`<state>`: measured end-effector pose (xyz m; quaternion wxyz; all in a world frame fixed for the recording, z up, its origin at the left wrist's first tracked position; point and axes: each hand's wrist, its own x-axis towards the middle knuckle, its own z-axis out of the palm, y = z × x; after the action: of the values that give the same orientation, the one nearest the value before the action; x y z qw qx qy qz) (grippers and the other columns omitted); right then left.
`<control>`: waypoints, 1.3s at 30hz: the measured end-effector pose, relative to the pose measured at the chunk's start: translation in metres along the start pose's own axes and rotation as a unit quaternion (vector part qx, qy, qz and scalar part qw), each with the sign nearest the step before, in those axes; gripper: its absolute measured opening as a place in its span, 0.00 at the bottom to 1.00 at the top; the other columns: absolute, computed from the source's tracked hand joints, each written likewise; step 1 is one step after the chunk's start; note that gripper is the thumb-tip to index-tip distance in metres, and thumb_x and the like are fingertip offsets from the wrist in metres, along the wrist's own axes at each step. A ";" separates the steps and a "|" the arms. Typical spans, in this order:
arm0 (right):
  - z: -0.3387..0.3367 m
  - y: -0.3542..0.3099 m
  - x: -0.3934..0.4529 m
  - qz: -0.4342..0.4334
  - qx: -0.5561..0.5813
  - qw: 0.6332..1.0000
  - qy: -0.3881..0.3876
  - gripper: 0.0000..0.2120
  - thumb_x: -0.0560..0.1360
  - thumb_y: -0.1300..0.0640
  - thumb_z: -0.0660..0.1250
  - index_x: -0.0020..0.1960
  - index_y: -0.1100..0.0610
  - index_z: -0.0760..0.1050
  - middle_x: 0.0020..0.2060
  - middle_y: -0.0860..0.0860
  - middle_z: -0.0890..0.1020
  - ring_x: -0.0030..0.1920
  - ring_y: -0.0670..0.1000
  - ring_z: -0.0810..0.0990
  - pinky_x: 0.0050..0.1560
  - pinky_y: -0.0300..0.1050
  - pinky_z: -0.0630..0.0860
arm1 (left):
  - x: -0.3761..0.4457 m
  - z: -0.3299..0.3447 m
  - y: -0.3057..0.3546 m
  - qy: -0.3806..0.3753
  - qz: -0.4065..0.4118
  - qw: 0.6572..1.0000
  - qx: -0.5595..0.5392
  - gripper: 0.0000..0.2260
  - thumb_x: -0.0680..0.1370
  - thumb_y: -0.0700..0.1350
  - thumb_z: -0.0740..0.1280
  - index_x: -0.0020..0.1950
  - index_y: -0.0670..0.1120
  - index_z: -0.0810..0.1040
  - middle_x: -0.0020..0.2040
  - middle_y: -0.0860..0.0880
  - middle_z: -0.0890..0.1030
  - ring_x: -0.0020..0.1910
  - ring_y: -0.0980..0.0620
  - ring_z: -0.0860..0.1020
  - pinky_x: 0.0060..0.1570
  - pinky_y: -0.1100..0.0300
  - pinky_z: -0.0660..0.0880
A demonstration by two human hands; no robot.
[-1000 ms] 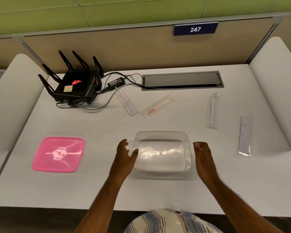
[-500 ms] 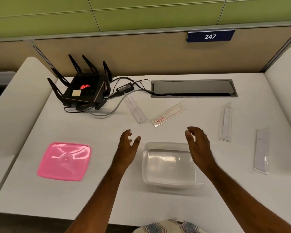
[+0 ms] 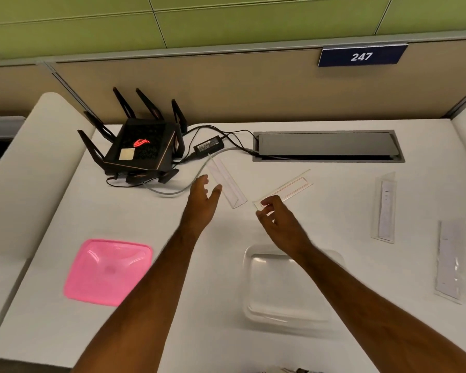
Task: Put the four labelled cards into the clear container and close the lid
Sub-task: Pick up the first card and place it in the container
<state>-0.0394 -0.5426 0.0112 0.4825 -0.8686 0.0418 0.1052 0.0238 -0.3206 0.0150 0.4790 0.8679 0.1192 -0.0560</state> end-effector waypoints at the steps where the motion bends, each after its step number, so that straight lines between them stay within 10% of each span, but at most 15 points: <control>1: 0.005 -0.001 0.005 0.009 0.006 1.000 -0.023 0.12 0.80 0.43 0.64 0.60 0.44 0.67 0.50 0.44 0.80 0.43 0.43 0.81 0.42 0.39 0.74 | 0.009 0.000 0.000 0.002 -0.002 1.000 0.010 0.25 0.81 0.54 0.65 0.76 0.49 0.64 0.74 0.49 0.69 0.69 0.49 0.72 0.64 0.50 0.74; 15: 0.068 -0.012 0.082 0.130 0.017 0.982 -0.133 0.27 0.80 0.44 0.64 0.73 0.50 0.58 0.55 0.56 0.84 0.53 0.58 0.84 0.61 0.60 0.79 | 0.120 0.012 -0.004 -0.020 -0.071 0.994 0.076 0.31 0.80 0.52 0.66 0.80 0.47 0.57 0.79 0.45 0.60 0.75 0.43 0.66 0.71 0.46 0.68; 24: 0.077 -0.008 0.094 0.130 0.069 0.980 -0.132 0.17 0.83 0.50 0.62 0.68 0.52 0.61 0.43 0.51 0.86 0.37 0.51 0.85 0.39 0.43 0.84 | 0.149 0.016 0.004 -0.038 -0.052 0.994 0.093 0.31 0.81 0.42 0.67 0.81 0.47 0.56 0.81 0.45 0.58 0.78 0.44 0.60 0.74 0.47 0.64; 39: 0.076 -0.007 0.094 0.058 0.032 0.990 -0.125 0.06 0.85 0.54 0.57 0.61 0.48 0.65 0.42 0.48 0.84 0.36 0.50 0.83 0.41 0.43 0.83 | 0.152 0.013 -0.006 -0.041 -0.041 0.997 0.049 0.27 0.81 0.44 0.67 0.78 0.48 0.63 0.75 0.45 0.69 0.72 0.45 0.69 0.66 0.52 0.70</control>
<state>0.0423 -0.4721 -0.0429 0.5045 -0.8287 0.0346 0.2398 0.1689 -0.3053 -0.0293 0.4375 0.8817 0.1322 -0.1168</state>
